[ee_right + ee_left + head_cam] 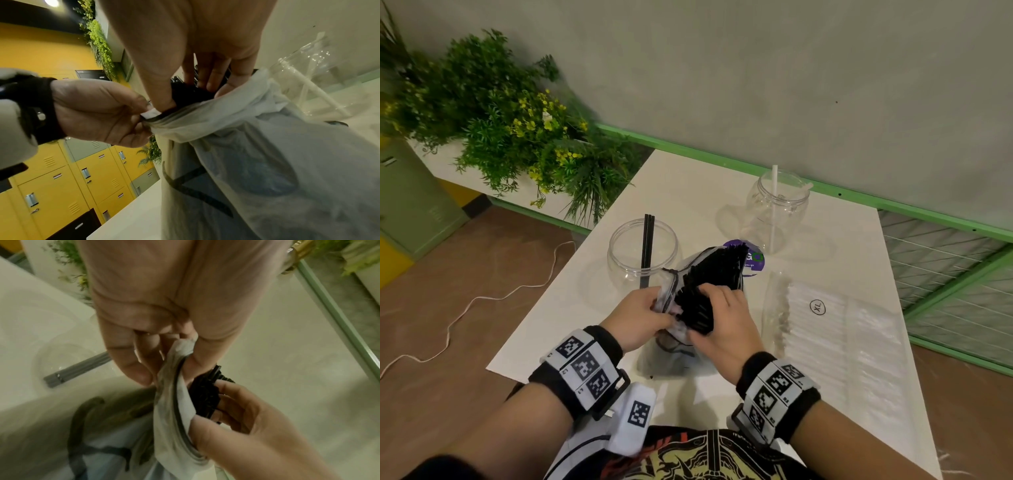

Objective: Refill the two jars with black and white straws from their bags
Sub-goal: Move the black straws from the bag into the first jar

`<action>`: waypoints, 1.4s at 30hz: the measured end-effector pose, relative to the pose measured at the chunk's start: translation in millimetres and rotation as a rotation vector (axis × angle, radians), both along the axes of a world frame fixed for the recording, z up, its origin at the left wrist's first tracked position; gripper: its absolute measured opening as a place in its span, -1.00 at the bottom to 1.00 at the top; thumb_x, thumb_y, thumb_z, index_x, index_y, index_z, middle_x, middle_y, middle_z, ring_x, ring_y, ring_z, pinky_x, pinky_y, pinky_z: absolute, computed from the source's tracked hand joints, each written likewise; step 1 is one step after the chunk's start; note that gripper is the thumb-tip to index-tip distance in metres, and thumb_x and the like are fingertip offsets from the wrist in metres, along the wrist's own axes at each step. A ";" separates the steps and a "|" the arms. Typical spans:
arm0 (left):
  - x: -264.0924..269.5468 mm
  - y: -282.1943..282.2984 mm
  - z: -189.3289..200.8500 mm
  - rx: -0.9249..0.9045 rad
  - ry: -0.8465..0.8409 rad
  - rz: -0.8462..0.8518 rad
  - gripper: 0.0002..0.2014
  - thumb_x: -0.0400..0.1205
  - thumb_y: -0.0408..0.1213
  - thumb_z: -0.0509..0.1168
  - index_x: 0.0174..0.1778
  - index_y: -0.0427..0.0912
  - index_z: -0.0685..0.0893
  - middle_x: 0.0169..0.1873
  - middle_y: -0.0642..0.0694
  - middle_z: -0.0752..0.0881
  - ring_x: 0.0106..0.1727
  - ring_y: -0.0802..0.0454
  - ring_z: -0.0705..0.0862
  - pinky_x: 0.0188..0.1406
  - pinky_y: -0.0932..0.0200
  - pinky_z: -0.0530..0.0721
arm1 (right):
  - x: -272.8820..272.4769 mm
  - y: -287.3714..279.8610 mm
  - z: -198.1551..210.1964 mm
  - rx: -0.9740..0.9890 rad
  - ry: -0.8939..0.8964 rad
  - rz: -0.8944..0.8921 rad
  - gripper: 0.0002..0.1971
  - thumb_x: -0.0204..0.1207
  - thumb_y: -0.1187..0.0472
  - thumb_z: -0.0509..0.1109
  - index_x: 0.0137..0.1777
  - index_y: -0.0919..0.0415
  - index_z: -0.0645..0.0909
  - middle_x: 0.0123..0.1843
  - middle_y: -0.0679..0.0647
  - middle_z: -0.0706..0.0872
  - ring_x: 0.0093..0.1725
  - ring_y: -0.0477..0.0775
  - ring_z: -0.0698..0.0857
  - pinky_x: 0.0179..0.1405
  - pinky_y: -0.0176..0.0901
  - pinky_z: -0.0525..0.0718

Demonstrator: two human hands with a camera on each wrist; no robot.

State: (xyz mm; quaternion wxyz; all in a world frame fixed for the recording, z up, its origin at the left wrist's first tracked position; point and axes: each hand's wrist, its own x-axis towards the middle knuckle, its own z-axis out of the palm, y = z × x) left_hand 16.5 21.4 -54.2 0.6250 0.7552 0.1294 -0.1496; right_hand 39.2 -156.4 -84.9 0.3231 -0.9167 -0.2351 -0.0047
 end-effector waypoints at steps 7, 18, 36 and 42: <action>-1.8 -0.4 -0.5 -0.007 0.003 0.002 -0.93 0.55 -0.43 0.38 -0.10 -0.31 0.75 -0.11 -0.44 0.74 -0.11 -0.08 0.68 -0.03 -0.01 0.63 | 9.7 5.6 0.2 -0.026 0.012 -0.043 -0.56 0.33 -0.03 0.49 0.17 0.10 0.56 0.02 -0.05 0.67 0.09 0.00 0.40 -0.01 -0.15 0.55; 1.3 -6.3 -2.9 -0.184 0.054 0.048 -0.88 0.68 -0.29 0.27 0.04 -0.19 0.70 0.00 -0.10 0.79 0.09 0.06 0.73 0.14 -0.04 0.70 | 9.3 0.2 -1.1 0.183 0.092 -0.101 -0.79 0.40 0.14 0.50 0.01 0.12 0.63 -0.24 -0.33 0.46 0.01 0.01 0.50 -0.05 -0.15 0.55; 6.0 -16.0 -5.7 -0.181 0.032 0.036 -0.85 0.75 -0.27 0.15 0.06 -0.13 0.63 0.11 -0.11 0.74 0.19 0.02 0.67 0.11 0.08 0.63 | 24.6 -6.5 0.0 0.177 0.183 -0.144 -0.67 0.33 0.16 0.42 0.03 0.01 0.38 -0.12 0.09 0.63 -0.13 0.09 0.60 -0.24 -0.12 0.57; 6.6 -18.4 -8.8 -0.198 0.007 0.079 -0.84 0.74 -0.30 0.16 -0.03 -0.11 0.65 0.05 -0.11 0.72 0.15 -0.01 0.66 0.17 0.04 0.61 | 24.2 -19.2 17.5 0.297 0.077 -0.220 -0.53 0.44 0.23 0.41 0.32 0.04 0.36 -0.02 -0.05 0.71 -0.10 0.03 0.71 -0.09 -0.07 0.67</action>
